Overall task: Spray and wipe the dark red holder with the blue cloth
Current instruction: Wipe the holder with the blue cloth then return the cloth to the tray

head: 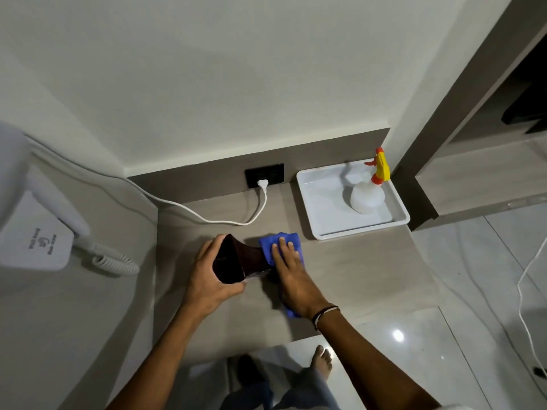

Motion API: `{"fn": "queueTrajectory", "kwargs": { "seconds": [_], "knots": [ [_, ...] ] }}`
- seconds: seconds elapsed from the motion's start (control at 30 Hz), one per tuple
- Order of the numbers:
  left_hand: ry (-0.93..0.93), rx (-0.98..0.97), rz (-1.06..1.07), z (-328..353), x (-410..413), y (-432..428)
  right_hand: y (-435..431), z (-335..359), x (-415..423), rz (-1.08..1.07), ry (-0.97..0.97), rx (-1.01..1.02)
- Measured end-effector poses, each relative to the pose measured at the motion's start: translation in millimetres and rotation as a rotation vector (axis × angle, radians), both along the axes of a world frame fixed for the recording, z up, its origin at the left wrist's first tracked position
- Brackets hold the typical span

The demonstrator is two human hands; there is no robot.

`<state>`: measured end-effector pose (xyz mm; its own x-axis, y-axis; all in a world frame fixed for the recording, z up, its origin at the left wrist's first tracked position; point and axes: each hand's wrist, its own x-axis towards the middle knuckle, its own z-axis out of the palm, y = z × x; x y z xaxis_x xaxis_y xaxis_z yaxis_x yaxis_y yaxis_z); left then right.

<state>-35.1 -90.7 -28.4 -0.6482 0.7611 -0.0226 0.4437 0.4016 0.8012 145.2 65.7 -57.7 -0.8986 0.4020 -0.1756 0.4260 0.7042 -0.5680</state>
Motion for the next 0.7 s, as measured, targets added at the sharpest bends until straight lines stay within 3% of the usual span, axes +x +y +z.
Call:
{"fn": "queueTrajectory", "kwargs": {
  "seconds": [0.17, 0.23, 0.33, 0.4, 0.57, 0.63, 0.7],
  "knots": [
    [-0.044, 0.032, -0.018, 10.3, -1.7, 5.3, -58.2, 12.9, -13.5, 0.1, 0.334, -0.134],
    [-0.037, 0.016, -0.002, 10.1, -3.6, 2.9, -48.2, 2.4, -9.5, 0.129, 0.308, -0.05],
    [-0.017, 0.009, 0.053, 5.9, -2.8, -6.9, -11.4, -7.5, -2.2, 0.087, 0.067, 0.096],
    [-0.015, -0.002, 0.047, 5.4, 0.5, -9.3, -3.0, -6.0, -4.0, 0.033, 0.013, 0.086],
    [-0.027, -0.014, -0.01, 10.1, -4.0, -3.6, -52.3, 7.3, -24.1, 0.114, 0.291, -0.07],
    [-0.031, -0.022, -0.015, 10.0, -4.5, -4.8, -51.7, 1.0, -23.7, 0.132, 0.338, -0.015],
    [0.004, -0.008, -0.006, 7.8, -2.7, -6.3, -33.9, -9.2, -15.6, 0.12, 0.242, 0.142]
  ]
}}
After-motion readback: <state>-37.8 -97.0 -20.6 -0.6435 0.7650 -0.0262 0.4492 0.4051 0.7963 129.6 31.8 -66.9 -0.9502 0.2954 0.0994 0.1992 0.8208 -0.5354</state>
